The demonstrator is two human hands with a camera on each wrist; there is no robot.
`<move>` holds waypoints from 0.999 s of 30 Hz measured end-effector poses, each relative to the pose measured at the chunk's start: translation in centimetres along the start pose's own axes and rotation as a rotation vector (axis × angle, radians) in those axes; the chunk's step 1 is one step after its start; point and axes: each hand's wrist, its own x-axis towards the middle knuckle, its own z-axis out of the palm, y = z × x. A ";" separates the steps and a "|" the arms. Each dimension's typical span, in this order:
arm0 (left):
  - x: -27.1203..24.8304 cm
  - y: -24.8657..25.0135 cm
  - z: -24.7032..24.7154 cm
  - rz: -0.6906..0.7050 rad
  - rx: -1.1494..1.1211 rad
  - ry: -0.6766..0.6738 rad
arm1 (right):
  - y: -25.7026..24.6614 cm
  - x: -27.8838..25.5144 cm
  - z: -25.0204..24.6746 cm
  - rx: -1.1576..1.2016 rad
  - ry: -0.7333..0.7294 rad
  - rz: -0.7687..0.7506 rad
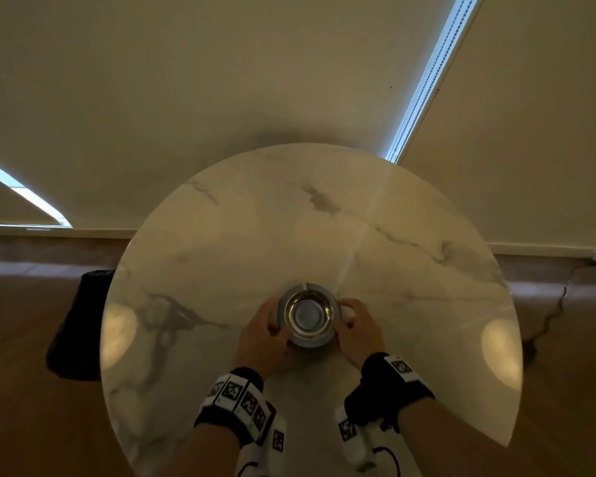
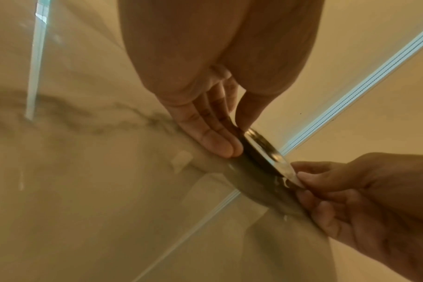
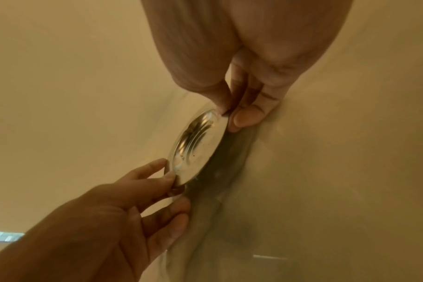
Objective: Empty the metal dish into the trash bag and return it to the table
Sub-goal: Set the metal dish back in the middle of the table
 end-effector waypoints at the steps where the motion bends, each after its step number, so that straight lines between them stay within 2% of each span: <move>1: 0.3 0.1 0.2 -0.006 -0.003 0.007 | -0.1 0.3 -0.3 -0.004 0.003 -0.009; 9: 1.7 0.9 0.5 -0.044 -0.057 0.105 | -0.8 2.3 -1.6 -0.030 -0.021 -0.075; 23: 4.8 2.5 0.9 -0.009 0.035 0.074 | -0.8 4.0 -2.1 -0.080 -0.106 -0.099; 30: 4.6 2.1 1.1 0.000 0.022 0.089 | -0.9 4.0 -2.1 -0.078 -0.116 -0.102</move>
